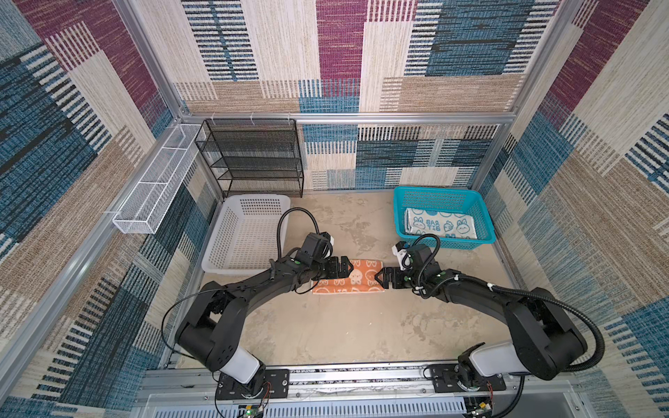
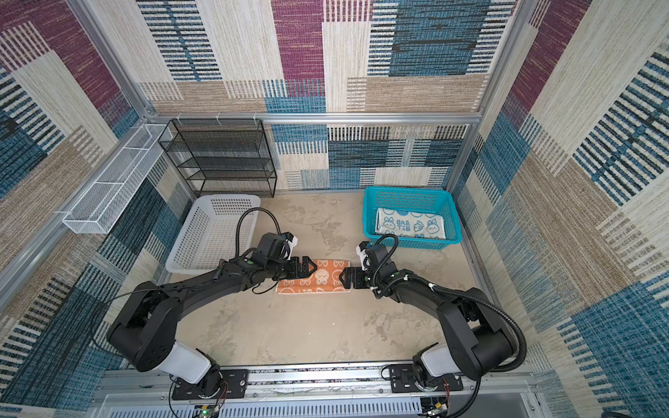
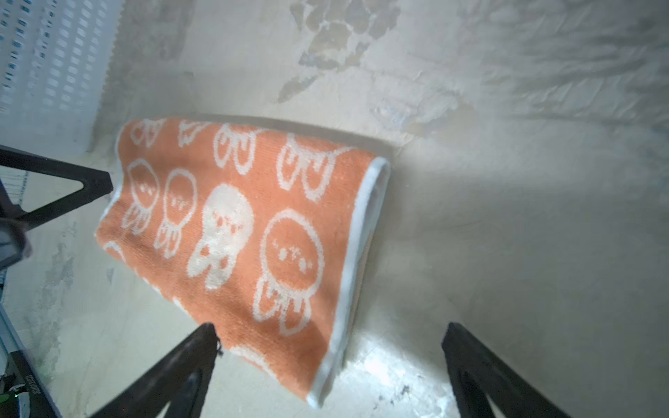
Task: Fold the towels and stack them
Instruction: 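Carry the folded orange towel with the right gripper into the teal basket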
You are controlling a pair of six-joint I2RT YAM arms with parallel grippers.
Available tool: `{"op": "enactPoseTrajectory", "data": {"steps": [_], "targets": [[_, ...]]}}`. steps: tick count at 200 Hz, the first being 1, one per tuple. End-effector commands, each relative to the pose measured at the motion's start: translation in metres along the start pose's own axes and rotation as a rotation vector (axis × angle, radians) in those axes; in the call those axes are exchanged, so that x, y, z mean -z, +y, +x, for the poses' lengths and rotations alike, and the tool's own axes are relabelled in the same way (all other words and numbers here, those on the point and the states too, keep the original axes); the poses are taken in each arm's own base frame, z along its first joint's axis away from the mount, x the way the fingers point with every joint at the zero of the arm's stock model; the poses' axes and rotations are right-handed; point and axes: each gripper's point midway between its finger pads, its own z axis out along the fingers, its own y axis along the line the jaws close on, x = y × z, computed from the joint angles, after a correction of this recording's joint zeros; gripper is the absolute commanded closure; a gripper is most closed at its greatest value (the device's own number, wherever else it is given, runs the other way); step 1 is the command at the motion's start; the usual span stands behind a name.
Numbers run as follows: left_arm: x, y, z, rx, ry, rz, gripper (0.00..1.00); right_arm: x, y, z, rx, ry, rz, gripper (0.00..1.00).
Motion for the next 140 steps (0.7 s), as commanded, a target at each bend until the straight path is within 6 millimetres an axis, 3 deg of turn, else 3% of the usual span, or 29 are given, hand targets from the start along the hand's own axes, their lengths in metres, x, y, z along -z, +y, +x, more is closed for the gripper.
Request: {"op": "enactPoseTrajectory", "data": {"steps": [1, 75, 140], "targets": [[-0.009, -0.001, -0.001, 0.025, -0.005, 0.017, 0.01, -0.009, 0.002, -0.003, -0.021, -0.006, -0.031, 0.04], [-0.026, 0.031, 0.04, 0.063, 0.088, -0.031, 0.01, -0.038, 0.011, 0.021, -0.065, 0.072, -0.108, 0.32], [-0.018, 0.036, 0.044, 0.047, 0.082, -0.055, 0.01, -0.05, 0.003, 0.013, -0.045, 0.062, -0.062, 0.85]]}}
